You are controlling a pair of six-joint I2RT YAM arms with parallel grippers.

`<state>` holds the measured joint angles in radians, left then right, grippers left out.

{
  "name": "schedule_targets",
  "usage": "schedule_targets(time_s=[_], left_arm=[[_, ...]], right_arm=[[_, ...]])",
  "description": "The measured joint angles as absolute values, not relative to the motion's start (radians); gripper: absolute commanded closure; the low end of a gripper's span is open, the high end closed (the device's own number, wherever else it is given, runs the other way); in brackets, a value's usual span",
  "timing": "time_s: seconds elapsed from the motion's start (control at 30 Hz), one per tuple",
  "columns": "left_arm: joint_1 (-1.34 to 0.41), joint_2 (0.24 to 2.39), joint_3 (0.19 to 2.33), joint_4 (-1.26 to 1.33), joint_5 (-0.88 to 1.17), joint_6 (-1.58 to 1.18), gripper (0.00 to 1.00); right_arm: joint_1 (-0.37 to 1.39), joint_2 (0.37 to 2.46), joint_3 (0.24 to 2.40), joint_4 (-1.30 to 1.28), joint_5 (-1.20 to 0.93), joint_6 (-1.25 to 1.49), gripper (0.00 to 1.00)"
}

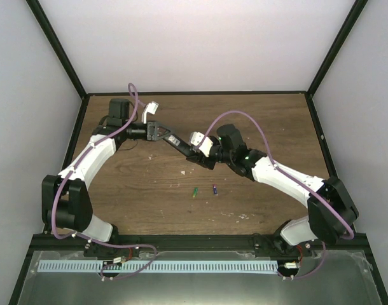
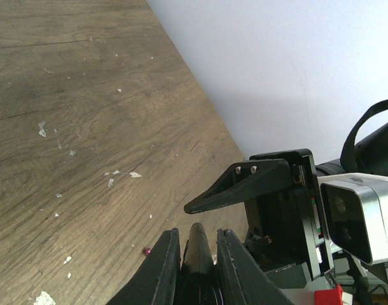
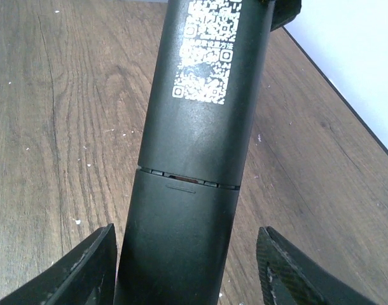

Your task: Load the batteries into the remote control

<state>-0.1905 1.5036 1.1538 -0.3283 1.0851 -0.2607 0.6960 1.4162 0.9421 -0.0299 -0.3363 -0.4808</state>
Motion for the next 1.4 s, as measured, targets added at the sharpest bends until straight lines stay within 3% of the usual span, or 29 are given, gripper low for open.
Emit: schedule_targets(time_s=[0.27,0.73,1.4], left_arm=[[-0.191,1.504,1.154,-0.327,1.085,-0.262,1.00],[-0.193,1.519,1.160,-0.318,1.075,-0.277,1.00],[-0.205,1.536,1.222,-0.379,1.029,-0.264,1.00]], right_arm=[[0.696,1.430,0.942,-0.030,-0.336,-0.480,0.49],[0.696,1.430,0.942,-0.038,-0.325,-0.485,0.62],[0.696,1.430,0.933,-0.020,-0.270,-0.469,0.64]])
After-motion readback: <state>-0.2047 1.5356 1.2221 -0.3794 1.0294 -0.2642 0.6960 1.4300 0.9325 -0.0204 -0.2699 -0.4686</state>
